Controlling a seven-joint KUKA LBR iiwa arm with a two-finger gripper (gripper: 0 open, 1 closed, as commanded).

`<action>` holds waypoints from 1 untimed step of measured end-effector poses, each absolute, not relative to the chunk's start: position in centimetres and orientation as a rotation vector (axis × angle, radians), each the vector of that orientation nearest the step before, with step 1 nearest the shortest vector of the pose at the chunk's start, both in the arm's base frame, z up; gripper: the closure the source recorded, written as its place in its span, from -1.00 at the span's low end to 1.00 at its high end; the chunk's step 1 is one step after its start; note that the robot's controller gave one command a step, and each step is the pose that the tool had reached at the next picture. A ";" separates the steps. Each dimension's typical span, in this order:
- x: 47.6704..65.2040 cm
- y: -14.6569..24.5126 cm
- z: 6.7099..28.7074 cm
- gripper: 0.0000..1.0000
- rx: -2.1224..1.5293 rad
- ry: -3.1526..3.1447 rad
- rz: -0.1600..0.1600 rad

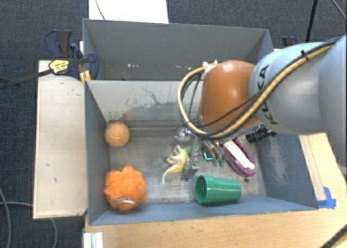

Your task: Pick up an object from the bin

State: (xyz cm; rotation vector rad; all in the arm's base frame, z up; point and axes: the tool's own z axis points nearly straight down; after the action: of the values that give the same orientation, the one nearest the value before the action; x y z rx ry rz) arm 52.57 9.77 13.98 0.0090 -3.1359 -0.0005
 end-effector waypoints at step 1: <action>52.8 9.7 14.4 -1.00 0.004 -3.144 -0.002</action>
Offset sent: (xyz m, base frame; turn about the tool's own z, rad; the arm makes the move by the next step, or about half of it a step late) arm 0.0210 0.0159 -0.0698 0.1051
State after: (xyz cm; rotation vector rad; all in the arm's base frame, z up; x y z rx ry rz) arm 52.77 9.72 14.41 0.0044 -3.1435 -0.0017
